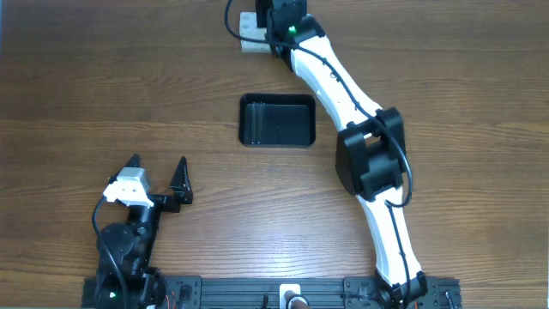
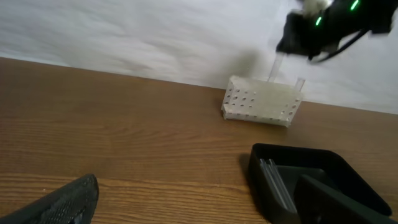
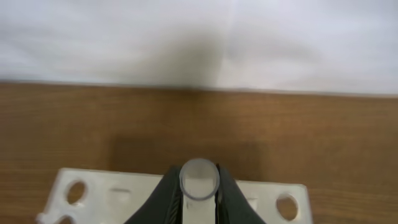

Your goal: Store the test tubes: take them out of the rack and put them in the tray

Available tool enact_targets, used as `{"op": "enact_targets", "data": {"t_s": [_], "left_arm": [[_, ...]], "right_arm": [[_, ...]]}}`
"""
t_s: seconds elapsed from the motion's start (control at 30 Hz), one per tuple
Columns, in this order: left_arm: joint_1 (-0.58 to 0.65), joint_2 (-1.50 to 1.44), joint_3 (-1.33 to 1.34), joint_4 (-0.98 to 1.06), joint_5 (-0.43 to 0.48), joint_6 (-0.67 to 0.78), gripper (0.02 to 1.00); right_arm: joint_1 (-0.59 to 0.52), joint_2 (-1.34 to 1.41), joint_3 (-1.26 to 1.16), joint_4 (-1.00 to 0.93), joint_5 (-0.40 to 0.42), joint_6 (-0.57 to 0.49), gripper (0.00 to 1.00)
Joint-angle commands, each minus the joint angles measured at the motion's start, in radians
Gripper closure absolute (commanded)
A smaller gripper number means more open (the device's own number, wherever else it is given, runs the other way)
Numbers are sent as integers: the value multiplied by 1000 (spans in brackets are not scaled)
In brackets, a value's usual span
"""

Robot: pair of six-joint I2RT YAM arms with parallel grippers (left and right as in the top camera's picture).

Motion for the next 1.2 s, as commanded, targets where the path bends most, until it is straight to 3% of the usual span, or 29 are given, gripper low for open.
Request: {"op": "enact_targets", "data": {"t_s": [0.03, 0.27, 0.37, 0.4, 0.47, 0.73, 0.9, 1.2], "left_arm": [[6, -6, -5, -2, 10, 15, 18], [6, -6, -5, -2, 10, 15, 18], [6, -6, -5, -2, 10, 15, 18], [6, -6, -5, -2, 10, 15, 18], [6, -6, -5, -2, 10, 15, 18], [6, -6, -5, -2, 10, 15, 18], [6, -6, -5, -2, 10, 15, 18], [6, -6, -5, -2, 10, 15, 18]], "right_arm": [[23, -196, 116, -41, 21, -21, 882], [63, -356, 124, -425, 15, 134, 921], [68, -358, 120, -643, -53, 207, 932], [68, -349, 89, -734, -117, 232, 950], [69, -337, 37, -781, -161, 235, 967], [69, -302, -269, -687, -273, 277, 958], [81, -284, -379, -570, -276, 321, 939], [89, -231, -384, -554, -276, 354, 915]]}}
